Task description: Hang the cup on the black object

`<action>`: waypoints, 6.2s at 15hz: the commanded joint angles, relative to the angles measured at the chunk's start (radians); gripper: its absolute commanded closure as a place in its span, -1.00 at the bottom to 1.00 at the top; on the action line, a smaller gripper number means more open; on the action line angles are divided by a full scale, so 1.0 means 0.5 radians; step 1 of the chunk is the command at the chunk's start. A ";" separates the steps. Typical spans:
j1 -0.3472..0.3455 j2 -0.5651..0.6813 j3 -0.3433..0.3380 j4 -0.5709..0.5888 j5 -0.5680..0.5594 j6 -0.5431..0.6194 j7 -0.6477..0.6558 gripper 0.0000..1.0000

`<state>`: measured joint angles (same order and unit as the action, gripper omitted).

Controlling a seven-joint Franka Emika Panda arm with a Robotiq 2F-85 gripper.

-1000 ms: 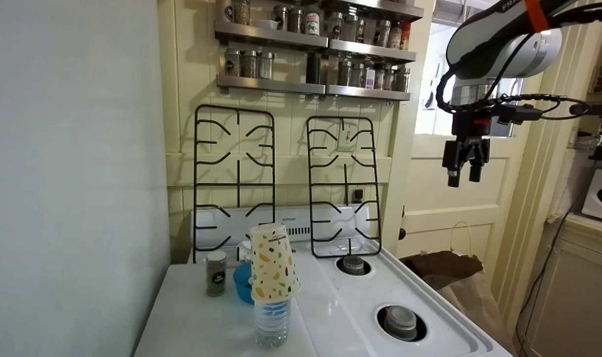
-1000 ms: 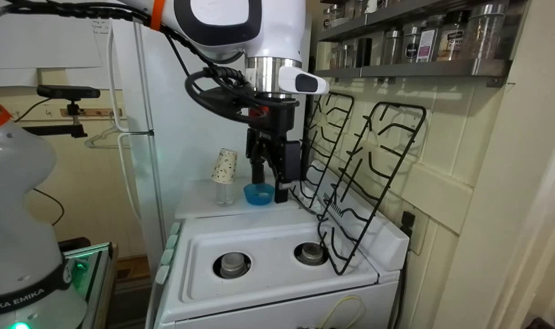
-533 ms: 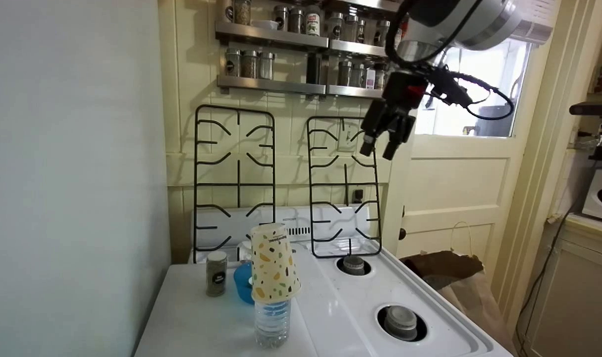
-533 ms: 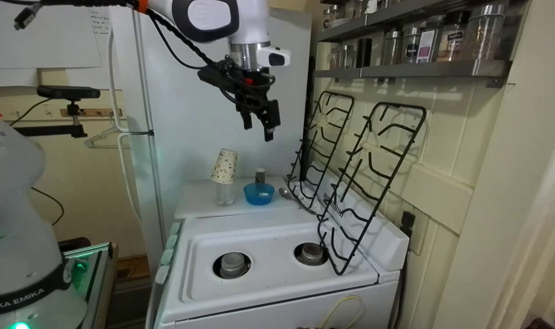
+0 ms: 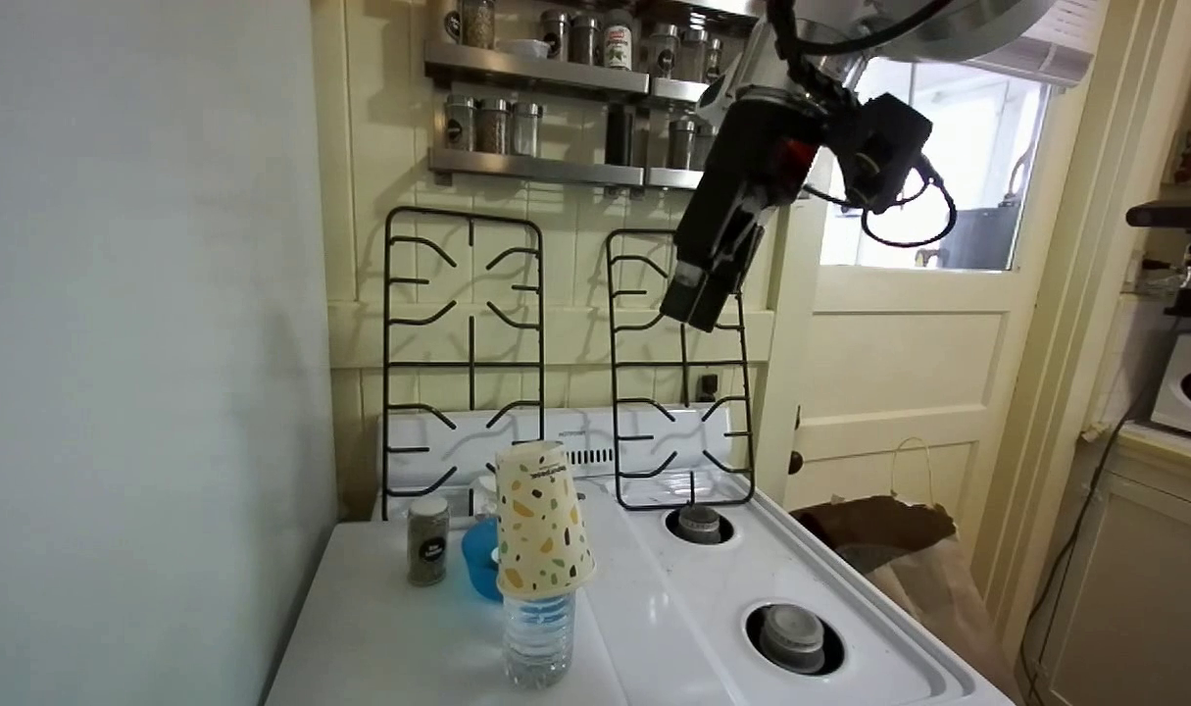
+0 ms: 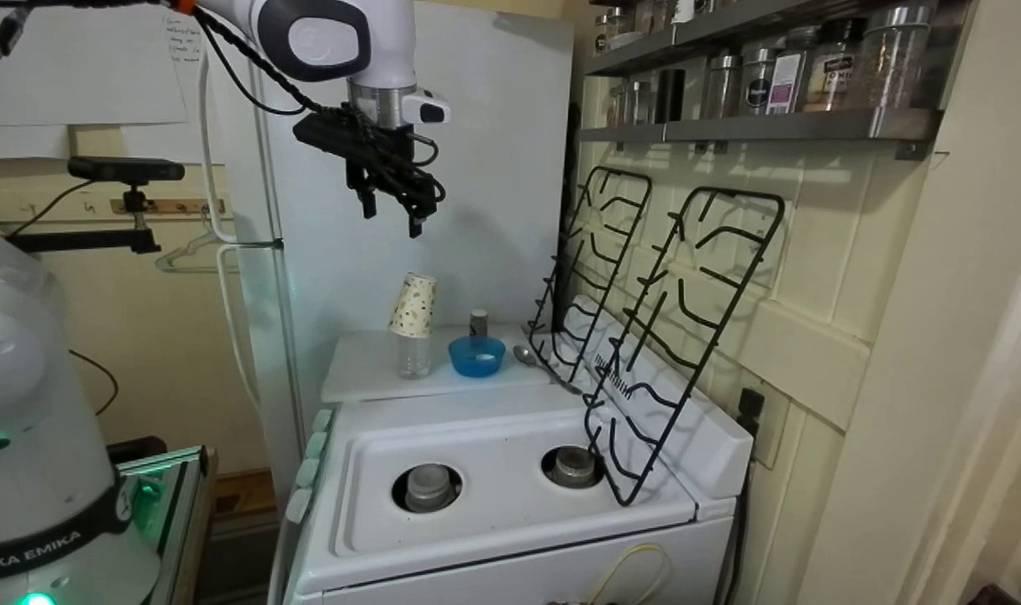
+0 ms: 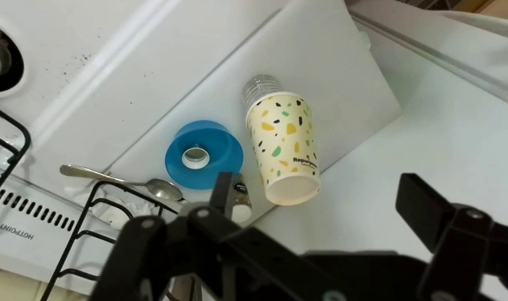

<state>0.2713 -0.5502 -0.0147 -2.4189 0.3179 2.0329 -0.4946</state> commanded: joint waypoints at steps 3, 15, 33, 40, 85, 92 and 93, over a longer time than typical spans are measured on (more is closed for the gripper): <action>-0.012 0.010 0.006 0.027 0.001 -0.007 0.003 -1.00; -0.095 -0.048 0.584 -0.376 -0.354 0.673 1.084 -1.00; -0.199 0.461 0.810 -0.156 -0.671 0.979 1.730 -1.00; -0.200 0.676 0.850 -0.031 -0.884 0.963 1.919 -1.00; -0.292 -0.294 -0.039 -0.618 -0.225 1.607 1.487 0.27; -0.455 -0.129 0.110 -0.496 -0.314 1.548 1.517 0.27; -0.558 -0.084 0.134 -0.482 -0.349 1.590 1.544 0.27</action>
<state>0.0916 -0.6557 0.0210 -2.6939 0.1702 2.8141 0.2615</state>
